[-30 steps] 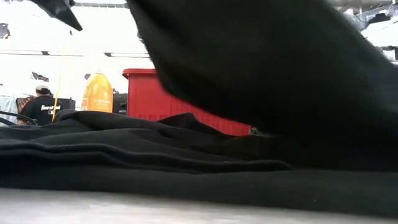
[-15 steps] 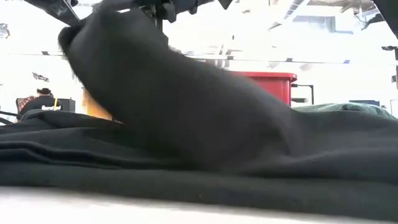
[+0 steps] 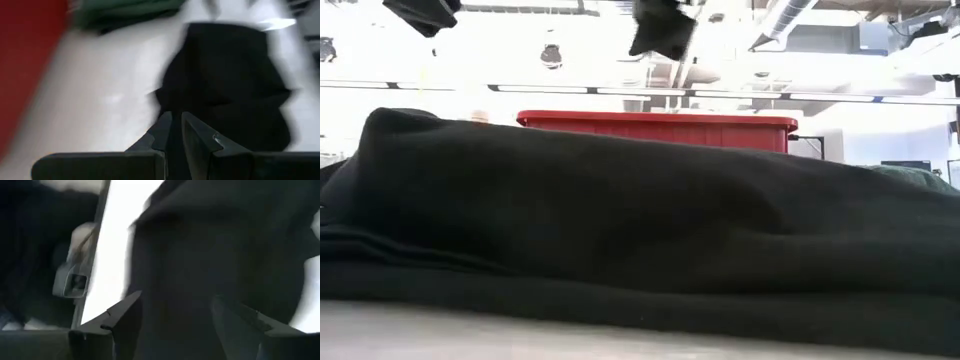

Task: Fold laundry
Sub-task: Fold the black shirt

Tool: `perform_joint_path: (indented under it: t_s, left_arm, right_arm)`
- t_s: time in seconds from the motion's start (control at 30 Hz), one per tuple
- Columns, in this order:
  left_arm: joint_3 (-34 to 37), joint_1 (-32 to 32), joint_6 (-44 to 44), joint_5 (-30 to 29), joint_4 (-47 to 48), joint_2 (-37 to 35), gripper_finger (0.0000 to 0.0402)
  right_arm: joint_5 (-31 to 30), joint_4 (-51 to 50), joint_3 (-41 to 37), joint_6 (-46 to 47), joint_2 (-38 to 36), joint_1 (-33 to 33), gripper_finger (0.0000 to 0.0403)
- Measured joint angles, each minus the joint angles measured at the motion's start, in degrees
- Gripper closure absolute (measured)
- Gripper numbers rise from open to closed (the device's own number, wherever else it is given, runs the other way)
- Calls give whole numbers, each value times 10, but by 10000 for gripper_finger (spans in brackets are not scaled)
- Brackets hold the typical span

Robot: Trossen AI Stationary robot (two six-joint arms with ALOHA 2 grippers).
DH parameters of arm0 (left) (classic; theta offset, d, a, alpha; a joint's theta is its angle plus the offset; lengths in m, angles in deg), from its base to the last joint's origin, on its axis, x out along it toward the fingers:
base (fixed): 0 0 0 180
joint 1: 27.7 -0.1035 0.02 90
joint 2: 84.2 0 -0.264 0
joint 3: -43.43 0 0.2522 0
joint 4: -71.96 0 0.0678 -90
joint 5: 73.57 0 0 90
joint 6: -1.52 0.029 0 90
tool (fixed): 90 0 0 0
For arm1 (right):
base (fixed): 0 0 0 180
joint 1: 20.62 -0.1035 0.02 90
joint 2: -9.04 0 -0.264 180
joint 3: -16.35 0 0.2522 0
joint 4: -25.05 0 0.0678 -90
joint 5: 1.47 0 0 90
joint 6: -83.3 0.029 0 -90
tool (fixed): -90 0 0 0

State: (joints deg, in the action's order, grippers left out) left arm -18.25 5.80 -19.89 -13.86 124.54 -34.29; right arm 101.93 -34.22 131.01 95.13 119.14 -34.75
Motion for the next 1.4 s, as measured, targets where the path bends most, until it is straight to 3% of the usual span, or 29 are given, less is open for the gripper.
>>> perform_joint_path:
  t_s: [0.23,0.37,0.47,0.6,0.7,0.9,1.07,1.2,1.4]
  left_arm:
    - [151,-44,79,79,-377,87,371]
    - [158,-97,83,208,-518,183,371]
    - [134,-119,79,286,-563,272,371]
    - [60,-125,83,380,-513,388,371]
    - [-29,-125,96,436,-388,451,371]
    - [-212,-105,138,432,-44,530,374]
    - [-285,-74,100,431,124,535,392]
    - [-273,-36,14,432,164,536,400]
    - [-198,38,-111,542,33,543,401]
  right_arm:
    - [-95,220,-205,129,-45,-95,163]
    - [-156,302,-273,183,-48,-122,178]
    - [-198,310,-294,209,-49,-140,188]
    - [-232,306,-320,228,-49,-157,201]
    - [-243,304,-322,228,-49,-163,210]
    - [-243,297,-322,207,-49,-164,225]
    - [-243,284,-322,198,-49,-164,231]
    - [-256,261,-322,197,-49,-168,233]
    - [-260,243,-322,195,-49,-173,233]
